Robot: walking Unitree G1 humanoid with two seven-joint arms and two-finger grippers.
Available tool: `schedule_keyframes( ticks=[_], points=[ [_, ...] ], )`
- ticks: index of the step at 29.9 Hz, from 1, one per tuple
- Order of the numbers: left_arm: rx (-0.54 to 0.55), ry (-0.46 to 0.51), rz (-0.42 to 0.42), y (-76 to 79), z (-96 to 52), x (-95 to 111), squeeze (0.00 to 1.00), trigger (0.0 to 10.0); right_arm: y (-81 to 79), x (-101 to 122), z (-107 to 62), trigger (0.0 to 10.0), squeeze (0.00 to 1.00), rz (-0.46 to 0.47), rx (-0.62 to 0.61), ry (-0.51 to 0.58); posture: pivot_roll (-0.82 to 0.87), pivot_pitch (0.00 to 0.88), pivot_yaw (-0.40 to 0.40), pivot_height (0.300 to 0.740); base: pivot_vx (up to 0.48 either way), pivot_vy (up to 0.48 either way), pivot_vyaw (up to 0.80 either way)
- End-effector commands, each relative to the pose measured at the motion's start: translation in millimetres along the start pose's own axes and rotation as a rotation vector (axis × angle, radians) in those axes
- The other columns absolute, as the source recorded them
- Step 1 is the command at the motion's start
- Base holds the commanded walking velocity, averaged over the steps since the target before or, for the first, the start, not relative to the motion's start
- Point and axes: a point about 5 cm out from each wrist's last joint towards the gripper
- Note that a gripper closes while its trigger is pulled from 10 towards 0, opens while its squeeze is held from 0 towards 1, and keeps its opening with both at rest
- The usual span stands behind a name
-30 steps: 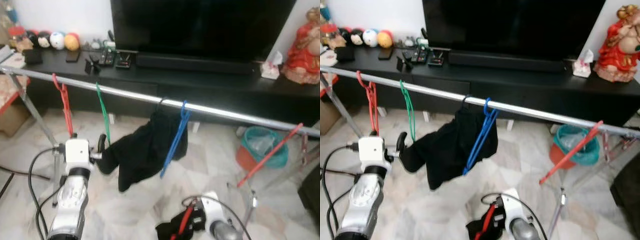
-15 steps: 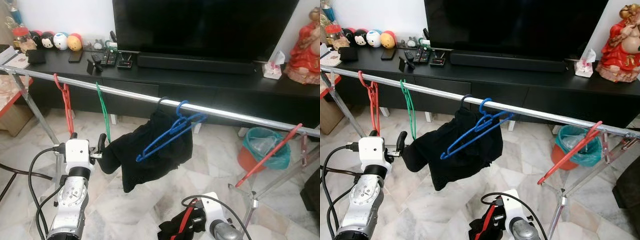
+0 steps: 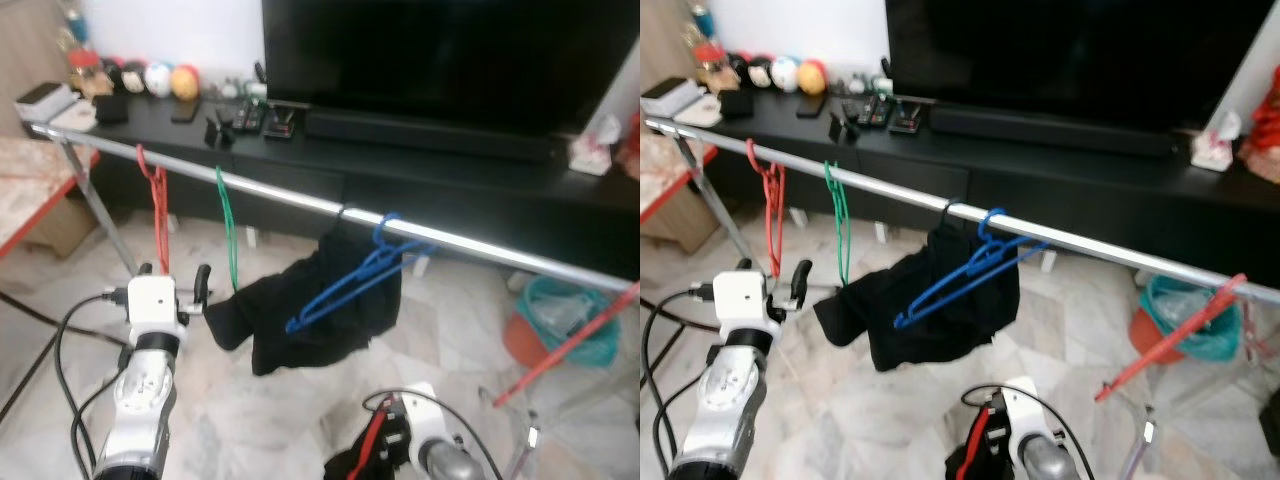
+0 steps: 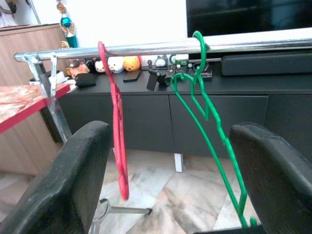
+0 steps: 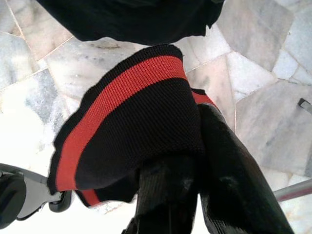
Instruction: Hang hanger
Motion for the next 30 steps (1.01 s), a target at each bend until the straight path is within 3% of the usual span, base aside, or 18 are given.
schedule_keyframes(
  ticks=[1,19,30],
  points=[
    [-0.005,0.012,-0.010,1.0,2.1,3.8,0.00,10.0,3.8,3.5,0.2,10.0,0.00,0.018,-0.013,0.017,0.03,0.000,-0.030,0.740,0.285,0.000,0.00],
    [0.000,0.018,-0.012,0.8,1.7,5.2,0.00,10.0,5.9,2.7,0.0,10.0,0.00,0.016,-0.017,0.010,0.04,0.000,-0.033,0.740,0.282,0.000,0.00],
    [-0.023,-0.021,-0.001,0.1,5.6,5.5,0.00,10.0,4.5,3.1,0.3,10.0,0.00,0.012,-0.009,0.006,0.04,0.000,-0.037,0.740,0.000,0.000,0.00]
  ],
)
Point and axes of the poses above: a point about 5 cm out from each wrist's last joint towards the gripper, its own z axis pointing out of the wrist towards the gripper, its own x axis along the axis of the wrist's last joint, y = z × x, and after that the axes turned 1 degree about z, right-handed
